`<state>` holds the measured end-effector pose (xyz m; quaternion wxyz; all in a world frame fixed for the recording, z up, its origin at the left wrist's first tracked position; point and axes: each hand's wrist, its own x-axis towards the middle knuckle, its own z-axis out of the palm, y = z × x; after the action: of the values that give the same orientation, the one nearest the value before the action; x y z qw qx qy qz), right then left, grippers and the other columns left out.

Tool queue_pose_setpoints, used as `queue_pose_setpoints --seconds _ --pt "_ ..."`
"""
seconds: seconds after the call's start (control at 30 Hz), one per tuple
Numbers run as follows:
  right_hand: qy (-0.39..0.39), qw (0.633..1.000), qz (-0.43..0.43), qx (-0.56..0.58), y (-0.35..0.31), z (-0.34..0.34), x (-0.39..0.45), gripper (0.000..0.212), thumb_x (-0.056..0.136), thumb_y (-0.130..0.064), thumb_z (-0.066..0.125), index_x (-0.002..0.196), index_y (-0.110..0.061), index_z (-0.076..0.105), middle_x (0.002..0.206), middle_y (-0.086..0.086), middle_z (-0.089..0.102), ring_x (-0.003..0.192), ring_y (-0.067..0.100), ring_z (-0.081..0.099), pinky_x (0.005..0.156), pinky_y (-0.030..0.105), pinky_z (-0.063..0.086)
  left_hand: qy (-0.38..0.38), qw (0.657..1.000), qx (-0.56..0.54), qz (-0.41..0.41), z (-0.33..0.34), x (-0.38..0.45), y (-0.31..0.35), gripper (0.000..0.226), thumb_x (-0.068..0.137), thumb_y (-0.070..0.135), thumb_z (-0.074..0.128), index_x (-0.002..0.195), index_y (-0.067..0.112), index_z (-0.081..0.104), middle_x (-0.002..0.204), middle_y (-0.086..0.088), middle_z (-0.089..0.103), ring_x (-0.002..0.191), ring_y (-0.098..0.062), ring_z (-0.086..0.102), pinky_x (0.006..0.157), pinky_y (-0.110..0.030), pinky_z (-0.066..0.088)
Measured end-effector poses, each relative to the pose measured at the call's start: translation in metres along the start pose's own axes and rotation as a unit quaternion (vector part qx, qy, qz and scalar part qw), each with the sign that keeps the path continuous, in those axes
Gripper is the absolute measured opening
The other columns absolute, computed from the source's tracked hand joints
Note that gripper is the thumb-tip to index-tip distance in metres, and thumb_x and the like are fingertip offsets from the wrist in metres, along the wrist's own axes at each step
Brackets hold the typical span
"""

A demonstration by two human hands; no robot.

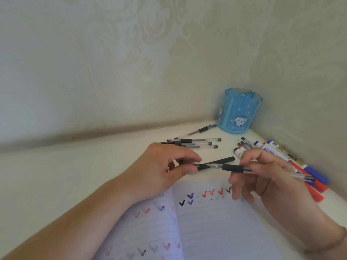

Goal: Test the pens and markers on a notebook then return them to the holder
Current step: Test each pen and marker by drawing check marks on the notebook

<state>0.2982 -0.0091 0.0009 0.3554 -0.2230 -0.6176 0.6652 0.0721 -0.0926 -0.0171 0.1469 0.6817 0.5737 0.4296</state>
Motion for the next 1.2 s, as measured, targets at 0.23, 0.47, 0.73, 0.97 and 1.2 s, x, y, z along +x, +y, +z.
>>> queue_pose_setpoints --seconds 0.23,0.47,0.73,0.97,1.2 --pt "-0.011 0.999 0.004 -0.04 0.006 0.008 -0.002 0.053 0.042 -0.054 0.09 0.075 -0.014 0.075 0.076 0.025 0.072 0.047 0.034 0.064 0.039 0.023 0.039 -0.051 0.998 0.013 0.025 0.0 0.0 0.013 0.017 0.087 0.03 0.067 0.102 0.028 0.072 0.084 0.016 0.07 0.077 -0.003 0.065 0.069 -0.024 0.052" --pt "0.005 0.997 -0.034 -0.071 0.006 0.016 -0.008 0.045 0.052 -0.042 0.09 0.075 -0.007 0.075 0.074 0.023 0.074 0.055 0.034 0.07 0.042 0.024 0.047 -0.067 0.995 -0.069 0.023 0.005 -0.008 0.021 0.057 0.088 0.017 0.061 0.131 0.048 0.042 0.076 0.007 0.068 0.063 -0.012 0.064 0.065 -0.025 0.054" --pt "0.014 0.994 -0.061 -0.095 0.006 0.024 -0.01 0.019 0.058 -0.018 0.083 0.075 -0.015 0.075 0.065 0.012 0.073 0.052 0.021 0.067 0.046 0.026 0.051 -0.025 0.996 -0.071 0.053 0.004 -0.002 0.019 0.055 0.084 0.014 0.069 0.127 0.043 0.05 0.077 0.007 0.072 0.063 -0.01 0.065 0.068 -0.017 0.051" --pt "0.062 0.957 -0.191 -0.209 0.005 0.003 0.0 0.009 0.088 -0.03 0.065 0.093 -0.035 0.071 0.103 -0.008 0.068 0.092 0.018 0.065 0.067 0.03 0.055 -0.043 0.993 0.108 0.012 -0.001 0.0 -0.001 0.054 0.078 0.067 0.058 0.127 0.043 0.053 0.107 0.027 0.062 0.101 0.001 0.058 0.084 -0.009 0.041" --pt "0.297 0.773 -0.057 -0.557 -0.026 -0.069 0.009 0.026 0.08 -0.036 0.073 0.095 -0.03 0.052 0.075 -0.014 0.067 0.067 0.016 0.059 0.064 0.037 0.047 -0.025 0.98 0.192 -0.052 0.006 0.001 -0.011 0.041 0.083 0.057 0.063 0.117 0.035 0.063 0.11 0.026 0.054 0.107 0.003 0.044 0.097 -0.016 0.036"
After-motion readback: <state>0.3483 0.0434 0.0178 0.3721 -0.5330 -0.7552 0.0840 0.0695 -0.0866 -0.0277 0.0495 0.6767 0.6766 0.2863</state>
